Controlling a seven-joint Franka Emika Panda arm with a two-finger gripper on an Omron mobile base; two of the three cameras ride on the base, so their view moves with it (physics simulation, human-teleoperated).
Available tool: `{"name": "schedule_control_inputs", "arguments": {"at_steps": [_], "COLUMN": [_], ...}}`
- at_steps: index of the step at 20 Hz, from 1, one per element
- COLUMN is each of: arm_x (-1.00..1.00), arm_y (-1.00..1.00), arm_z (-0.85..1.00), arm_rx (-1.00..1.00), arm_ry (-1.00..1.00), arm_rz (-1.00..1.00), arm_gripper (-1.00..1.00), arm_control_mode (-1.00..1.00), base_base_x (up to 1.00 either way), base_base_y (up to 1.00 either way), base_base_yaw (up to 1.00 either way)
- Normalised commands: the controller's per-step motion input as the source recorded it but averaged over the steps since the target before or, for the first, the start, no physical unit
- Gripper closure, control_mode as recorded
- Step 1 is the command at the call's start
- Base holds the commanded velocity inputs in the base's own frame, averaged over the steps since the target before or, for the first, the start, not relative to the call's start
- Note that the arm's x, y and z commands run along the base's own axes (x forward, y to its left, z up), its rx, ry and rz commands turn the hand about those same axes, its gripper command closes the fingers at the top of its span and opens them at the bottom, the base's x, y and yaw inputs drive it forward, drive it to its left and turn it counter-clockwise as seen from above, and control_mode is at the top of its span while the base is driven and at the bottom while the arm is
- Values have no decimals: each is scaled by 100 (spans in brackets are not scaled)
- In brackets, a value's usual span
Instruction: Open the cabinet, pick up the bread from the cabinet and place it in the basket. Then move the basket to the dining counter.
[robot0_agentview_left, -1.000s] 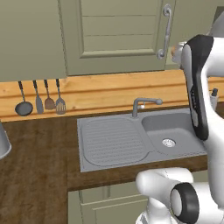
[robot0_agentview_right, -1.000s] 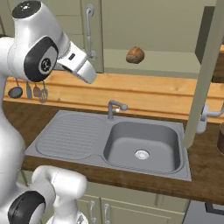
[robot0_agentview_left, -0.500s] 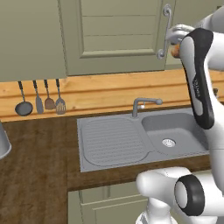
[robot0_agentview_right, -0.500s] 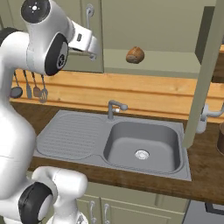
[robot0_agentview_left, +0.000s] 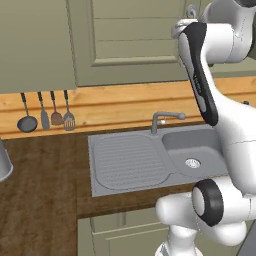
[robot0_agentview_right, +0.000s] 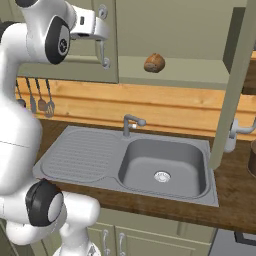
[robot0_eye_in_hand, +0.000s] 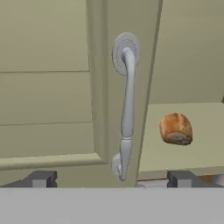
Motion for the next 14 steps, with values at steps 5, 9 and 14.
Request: {"name": "schedule_control_inputs", "arguments": {"at_steps": [5, 9, 14], "arm_x": [40, 39, 73], "arm_y": [-18, -8, -39], "arm_z": [-6, -5, -17], "arm_rx": [4, 0, 0], "arm_ry": [0, 0, 4], "arm_rz": [-6, -2, 0], "arm_gripper": [-100, -100, -100], "arm_control_mode": [-100, -100, -100], "base_base_x": [0, 0, 0], "base_base_y": [0, 0, 0], "base_base_yaw": [0, 0, 0]}}
